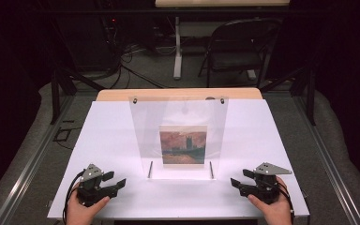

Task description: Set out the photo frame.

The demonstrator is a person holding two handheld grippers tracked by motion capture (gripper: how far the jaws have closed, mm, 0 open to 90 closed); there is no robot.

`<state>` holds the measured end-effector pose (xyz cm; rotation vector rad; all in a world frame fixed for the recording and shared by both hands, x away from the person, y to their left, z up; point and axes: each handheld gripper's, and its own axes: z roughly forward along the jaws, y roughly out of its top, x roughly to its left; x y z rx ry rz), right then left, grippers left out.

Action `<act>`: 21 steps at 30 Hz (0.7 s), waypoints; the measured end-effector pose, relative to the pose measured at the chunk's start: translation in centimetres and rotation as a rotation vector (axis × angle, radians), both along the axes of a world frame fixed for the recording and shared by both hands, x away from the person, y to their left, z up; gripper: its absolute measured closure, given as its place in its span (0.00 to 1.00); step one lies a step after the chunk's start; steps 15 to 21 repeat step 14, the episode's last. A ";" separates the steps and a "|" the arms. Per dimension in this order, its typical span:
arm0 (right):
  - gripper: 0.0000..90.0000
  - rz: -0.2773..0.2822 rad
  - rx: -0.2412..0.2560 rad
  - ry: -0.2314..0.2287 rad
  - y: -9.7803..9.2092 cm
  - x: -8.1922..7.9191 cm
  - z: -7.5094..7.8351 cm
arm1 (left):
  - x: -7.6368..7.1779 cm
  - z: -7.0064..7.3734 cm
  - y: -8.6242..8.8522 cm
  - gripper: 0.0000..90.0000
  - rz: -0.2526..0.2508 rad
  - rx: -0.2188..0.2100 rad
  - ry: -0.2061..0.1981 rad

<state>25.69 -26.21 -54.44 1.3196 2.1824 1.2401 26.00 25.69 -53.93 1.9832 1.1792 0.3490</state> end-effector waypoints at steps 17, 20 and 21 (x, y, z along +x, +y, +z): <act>0.39 0.002 0.004 -0.009 0.1 0.1 -0.2 | 0.1 0.0 0.5 0.42 0.016 -0.040 0.013; 0.39 0.002 0.004 -0.009 0.1 0.1 -0.2 | 0.1 0.0 0.5 0.42 0.016 -0.040 0.013; 0.39 0.002 0.004 -0.009 0.1 0.1 -0.2 | 0.1 0.0 0.5 0.42 0.016 -0.040 0.013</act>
